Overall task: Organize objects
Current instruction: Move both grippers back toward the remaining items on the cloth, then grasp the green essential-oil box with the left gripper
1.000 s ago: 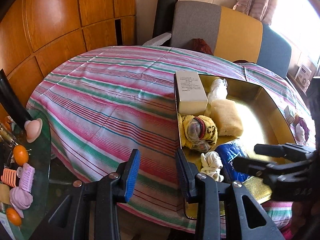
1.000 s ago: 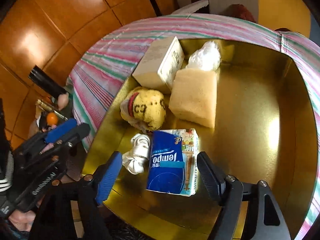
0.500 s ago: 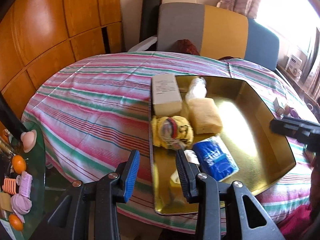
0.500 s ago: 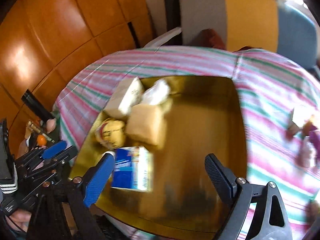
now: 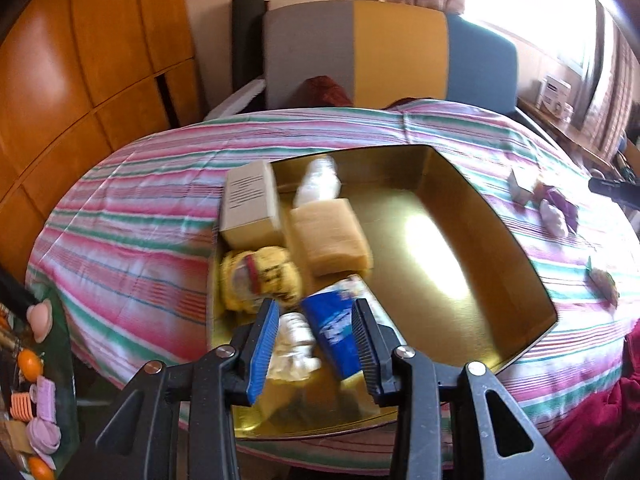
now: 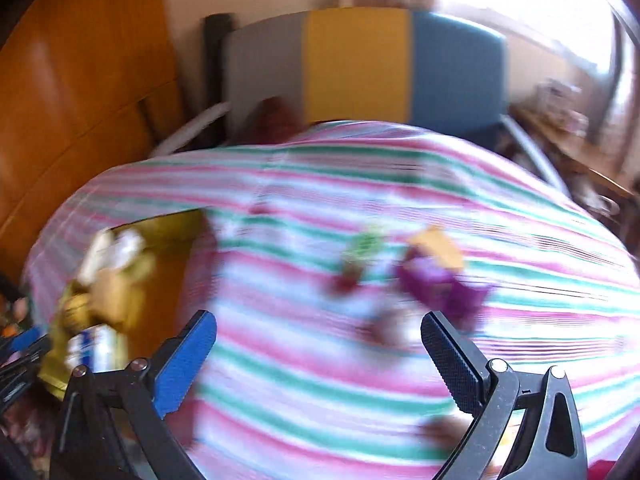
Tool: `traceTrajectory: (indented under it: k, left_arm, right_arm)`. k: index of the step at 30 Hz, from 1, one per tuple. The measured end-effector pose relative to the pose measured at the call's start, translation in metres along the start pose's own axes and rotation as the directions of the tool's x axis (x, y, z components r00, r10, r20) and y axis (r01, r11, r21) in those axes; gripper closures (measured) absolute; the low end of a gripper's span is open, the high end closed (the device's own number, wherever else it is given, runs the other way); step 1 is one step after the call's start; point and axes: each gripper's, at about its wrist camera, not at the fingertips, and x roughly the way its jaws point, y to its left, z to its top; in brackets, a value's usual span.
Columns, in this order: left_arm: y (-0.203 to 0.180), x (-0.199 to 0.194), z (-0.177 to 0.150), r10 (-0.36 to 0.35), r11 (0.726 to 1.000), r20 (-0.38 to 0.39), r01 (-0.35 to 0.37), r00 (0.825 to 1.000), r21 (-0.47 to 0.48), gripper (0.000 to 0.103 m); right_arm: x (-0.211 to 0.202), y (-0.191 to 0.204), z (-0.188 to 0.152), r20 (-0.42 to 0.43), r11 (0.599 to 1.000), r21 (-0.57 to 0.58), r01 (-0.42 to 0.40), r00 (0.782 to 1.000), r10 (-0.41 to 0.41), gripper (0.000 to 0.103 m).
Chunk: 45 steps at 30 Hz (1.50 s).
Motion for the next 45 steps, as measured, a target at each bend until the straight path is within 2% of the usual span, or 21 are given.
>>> traceTrajectory:
  k: [2,5,8,10,11,13,16,20,24,31,35,40,45]
  left_arm:
    - [-0.011,0.0,0.004,-0.015,1.0,-0.002,0.015,1.0,0.023,0.064]
    - [-0.03,0.001,0.012,-0.051,0.997,-0.007,0.052,0.999,0.056,0.061]
    - [-0.052,0.004,0.021,-0.108,0.991,-0.019,0.11,0.994,0.082,0.061]
    - [-0.072,0.006,0.026,-0.149,0.983,-0.024,0.151,0.988,0.109,0.061]
    - [-0.083,0.007,0.029,-0.176,0.977,-0.032,0.178,0.984,0.119,0.061]
    - [-0.101,0.009,0.035,-0.218,0.966,-0.047,0.223,0.975,0.131,0.061]
    - [-0.13,0.011,0.045,-0.264,0.948,-0.063,0.271,0.962,0.166,0.061]
    - [-0.162,0.015,0.057,-0.299,0.931,-0.088,0.311,0.95,0.189,0.061]
    - [-0.187,0.03,0.074,-0.305,0.923,-0.115,0.324,0.945,0.206,0.061]
    - [-0.221,0.074,0.102,-0.295,0.927,-0.188,0.329,0.937,0.181,0.061]
    - [-0.242,0.097,0.12,-0.273,0.927,-0.183,0.309,0.945,0.213,0.06]
    - [-0.269,0.131,0.144,-0.257,0.922,-0.203,0.303,0.945,0.243,0.053]
    - [-0.292,0.158,0.165,-0.249,0.916,-0.187,0.293,0.95,0.273,0.047]
  right_arm:
    - [0.002,-0.039,0.002,0.007,0.996,0.053,0.078,0.997,-0.079,0.0]
    - [0.007,-0.1,-0.003,0.012,0.967,0.162,0.199,0.979,-0.203,0.0]
    - [0.013,-0.159,-0.023,-0.032,0.898,0.337,0.281,0.957,-0.288,0.0]
    - [0.017,-0.194,-0.034,-0.124,0.818,0.495,0.294,0.955,-0.268,0.0]
    - [0.013,-0.207,-0.036,-0.105,0.79,0.557,0.256,0.965,-0.239,0.0]
    - [0.008,-0.222,-0.04,-0.079,0.75,0.626,0.212,0.975,-0.21,0.0]
    - [0.009,-0.229,-0.045,-0.084,0.719,0.67,0.184,0.981,-0.173,0.0]
    - [0.01,-0.228,-0.046,-0.085,0.715,0.68,0.164,0.986,-0.146,0.0]
    - [0.014,-0.223,-0.045,-0.083,0.725,0.675,0.137,0.991,-0.11,0.0]
    - [0.016,-0.216,-0.046,-0.082,0.749,0.656,0.097,0.995,-0.057,0.0]
    - [0.017,-0.216,-0.048,-0.09,0.748,0.658,0.092,0.995,-0.043,0.0]
    - [0.02,-0.214,-0.046,-0.094,0.753,0.654,0.074,0.995,-0.016,0.0]
    - [0.024,-0.21,-0.045,-0.099,0.757,0.651,0.061,0.995,0.006,0.0]
